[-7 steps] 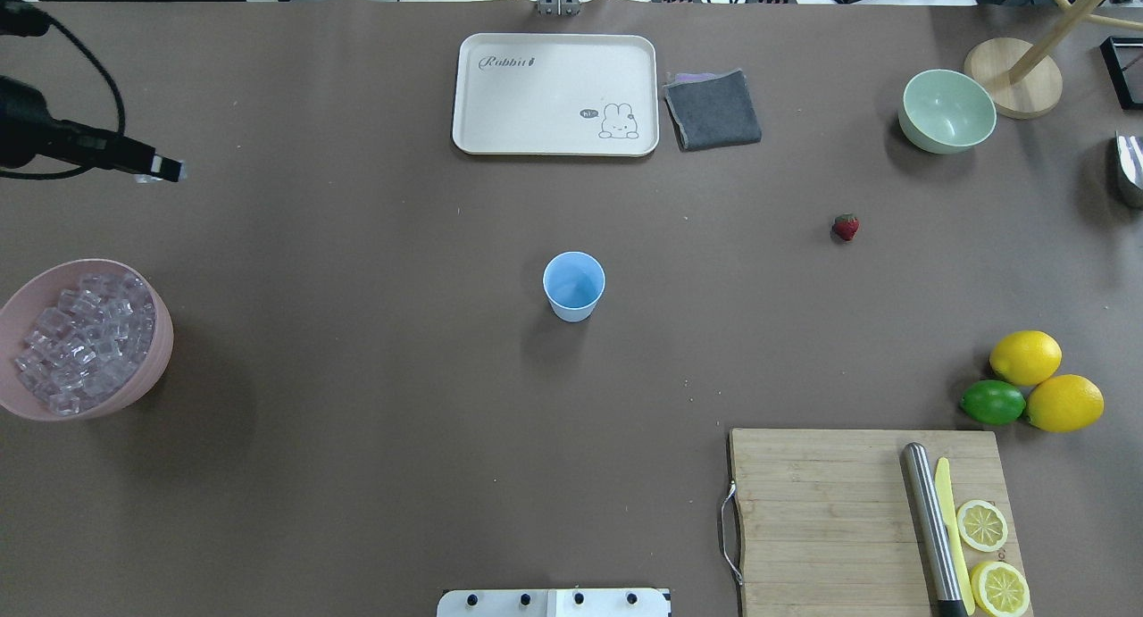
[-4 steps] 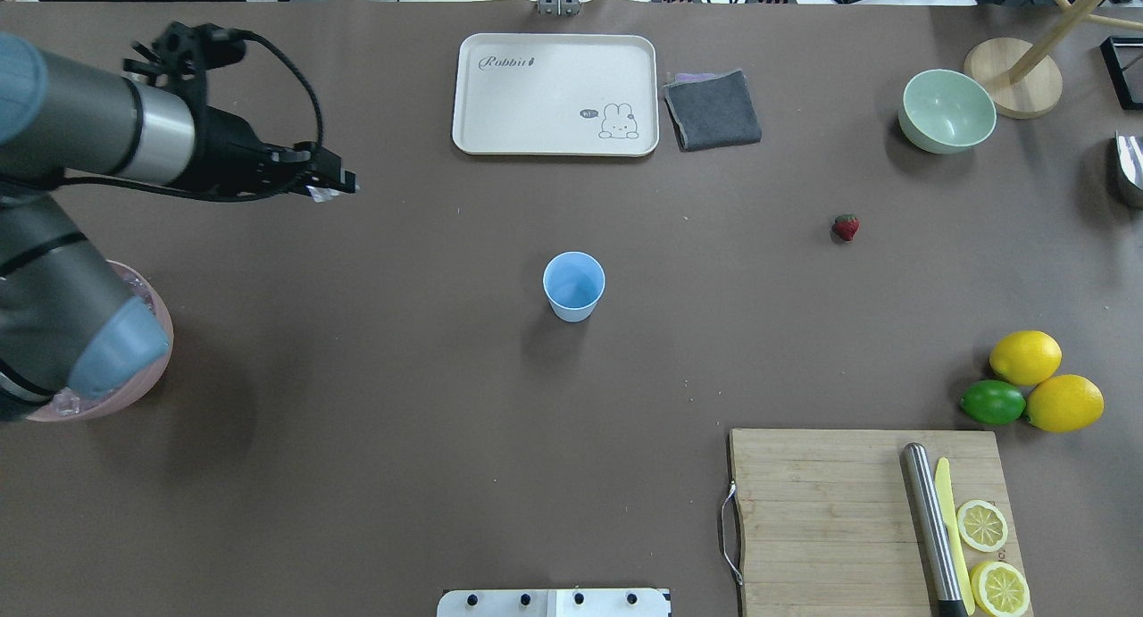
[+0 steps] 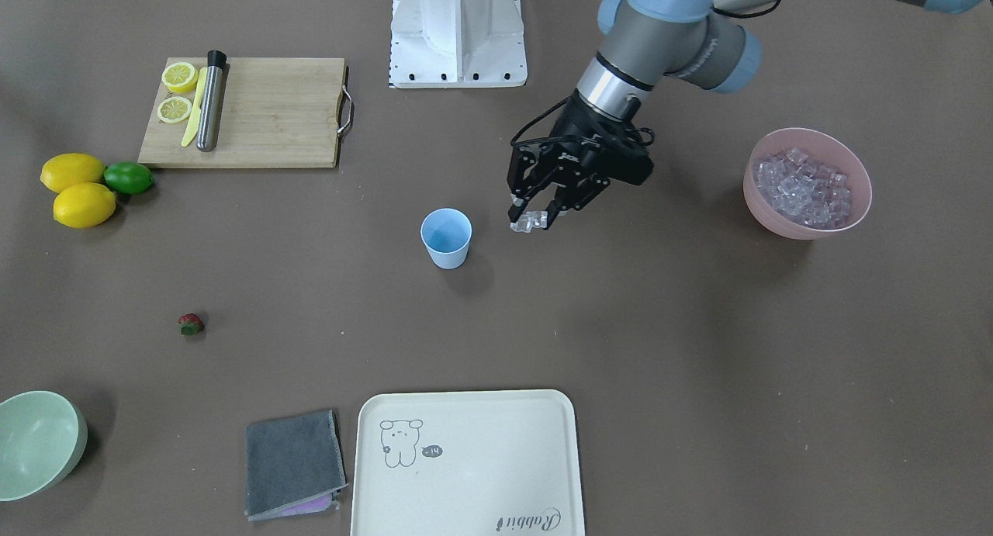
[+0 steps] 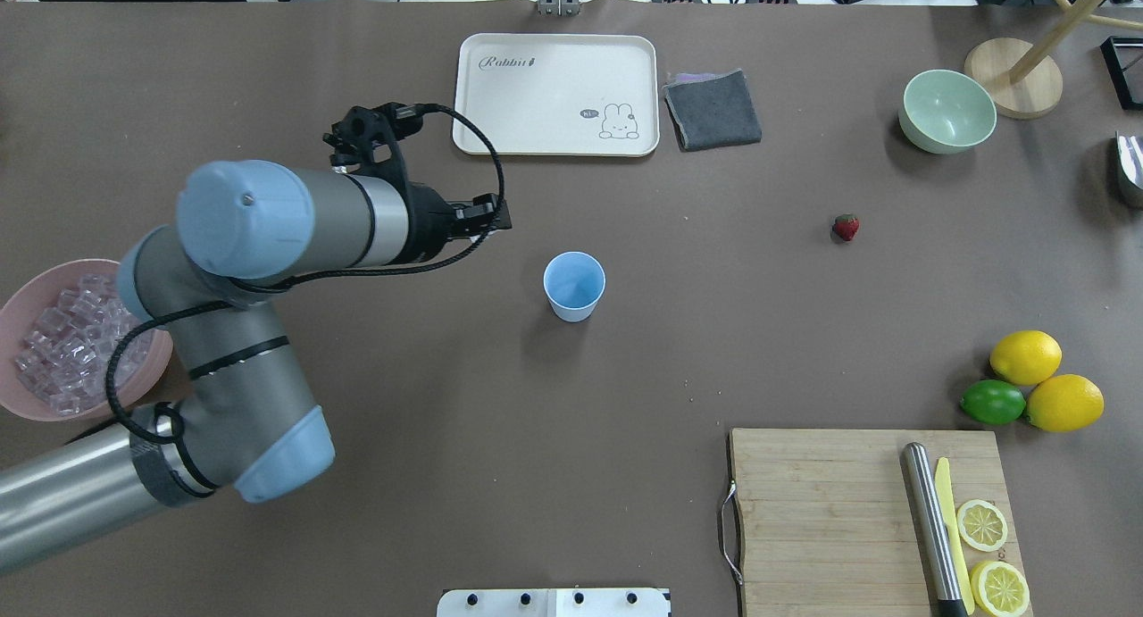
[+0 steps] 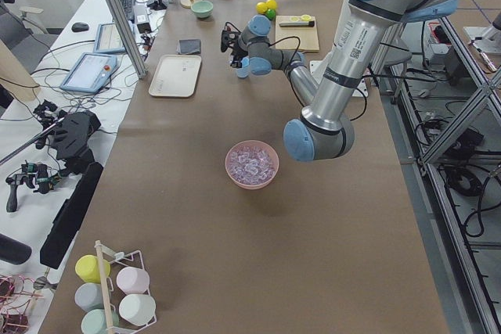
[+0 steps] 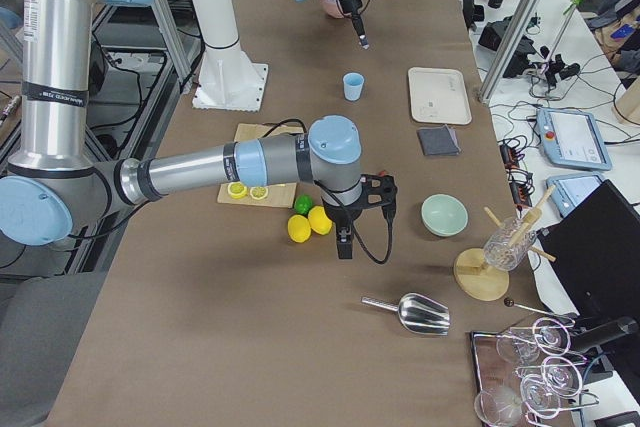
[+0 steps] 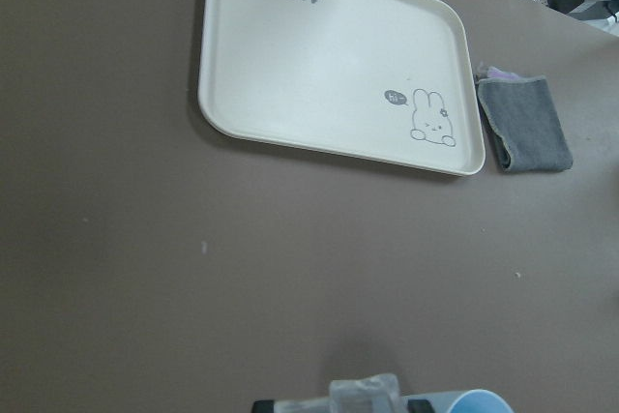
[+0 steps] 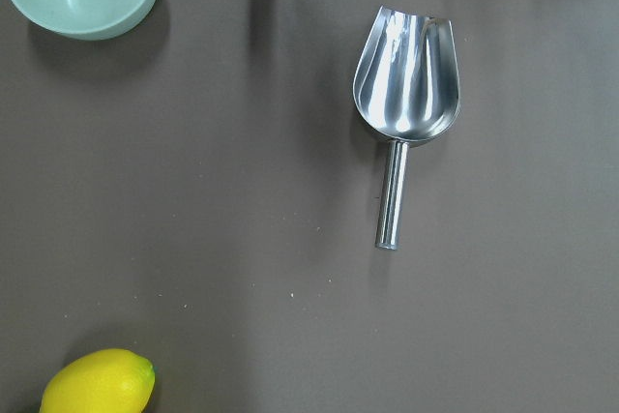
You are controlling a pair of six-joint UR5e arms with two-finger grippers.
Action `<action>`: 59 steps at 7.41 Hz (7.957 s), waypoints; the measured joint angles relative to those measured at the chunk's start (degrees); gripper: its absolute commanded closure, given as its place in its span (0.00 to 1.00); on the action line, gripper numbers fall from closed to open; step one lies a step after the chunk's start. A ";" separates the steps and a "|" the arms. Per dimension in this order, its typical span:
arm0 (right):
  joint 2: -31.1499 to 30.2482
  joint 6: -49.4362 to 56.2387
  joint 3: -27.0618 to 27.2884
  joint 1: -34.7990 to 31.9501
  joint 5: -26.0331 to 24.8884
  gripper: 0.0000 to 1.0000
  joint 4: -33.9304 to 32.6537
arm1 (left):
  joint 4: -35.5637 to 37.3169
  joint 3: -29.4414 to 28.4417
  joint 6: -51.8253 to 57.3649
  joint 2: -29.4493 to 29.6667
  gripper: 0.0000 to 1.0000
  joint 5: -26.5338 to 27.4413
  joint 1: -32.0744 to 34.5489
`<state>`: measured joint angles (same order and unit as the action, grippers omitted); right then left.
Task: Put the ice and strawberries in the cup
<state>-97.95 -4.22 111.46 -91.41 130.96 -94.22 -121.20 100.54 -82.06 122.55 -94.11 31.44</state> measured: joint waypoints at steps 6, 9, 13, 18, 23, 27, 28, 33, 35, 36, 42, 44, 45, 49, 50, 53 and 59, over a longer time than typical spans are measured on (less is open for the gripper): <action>0.06 0.00 -0.07 0.16 0.08 0.00 -0.02 | 3.85 -8.56 -3.41 10.01 1.00 14.00 -8.04; 0.06 0.00 -0.17 0.18 0.09 0.00 -0.05 | 3.87 -8.98 -2.91 9.56 1.00 14.49 -8.54; 0.04 0.00 -0.32 0.18 0.09 0.00 -0.05 | 3.83 -8.38 -1.52 8.31 0.04 14.30 -9.08; 0.11 0.00 -0.53 0.18 0.09 0.00 -0.04 | 3.86 -5.43 1.97 6.98 0.02 13.11 -9.20; 0.14 0.00 -0.95 0.18 0.00 0.00 0.00 | 15.32 9.10 15.45 -6.39 0.00 8.27 -6.59; 0.13 0.00 -1.07 0.18 0.00 0.00 0.00 | 16.65 18.85 35.67 -25.43 0.00 -8.78 8.90; 0.12 0.00 -1.07 0.18 0.00 0.00 0.00 | 16.33 19.29 40.99 -29.23 0.00 -11.50 12.53; 0.17 0.03 -0.99 0.18 0.00 0.00 0.00 | -7.78 9.57 46.75 -42.84 0.05 -13.58 15.35; 0.20 0.01 -0.93 0.18 0.00 0.00 0.00 | -10.12 7.87 47.86 -43.36 0.35 -15.52 15.34; 0.21 0.00 -0.86 0.18 0.00 0.00 0.00 | -10.40 7.55 49.59 -43.53 0.41 -17.28 15.36; 0.21 0.00 -0.79 0.18 0.00 0.00 0.00 | -10.45 6.26 53.90 -43.07 0.42 -19.34 16.63; 0.21 0.00 -0.80 0.18 0.00 0.00 0.00 | -10.27 5.87 55.41 -42.70 0.40 -21.64 18.70; 0.21 0.00 -0.81 0.18 0.00 0.00 0.00 | -10.23 4.96 56.19 -41.98 0.40 -22.01 19.18; 0.21 0.00 -0.88 0.18 0.00 0.00 0.00 | -10.28 2.77 56.58 -39.67 0.41 -22.03 19.29; 0.21 0.00 -0.89 0.18 0.00 0.00 0.00 | -10.28 2.76 56.53 -39.64 0.58 -22.01 19.23; 0.21 0.00 -0.89 0.18 0.00 0.00 0.00 | -10.35 2.80 56.60 -39.77 0.93 -22.08 19.20; 0.21 0.00 -0.85 0.18 0.00 0.00 0.00 | -10.15 4.11 56.75 -40.60 0.02 -25.20 22.35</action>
<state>-97.73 -4.22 110.61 -91.23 130.96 -94.22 -131.35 104.66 -25.31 81.95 -119.31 53.79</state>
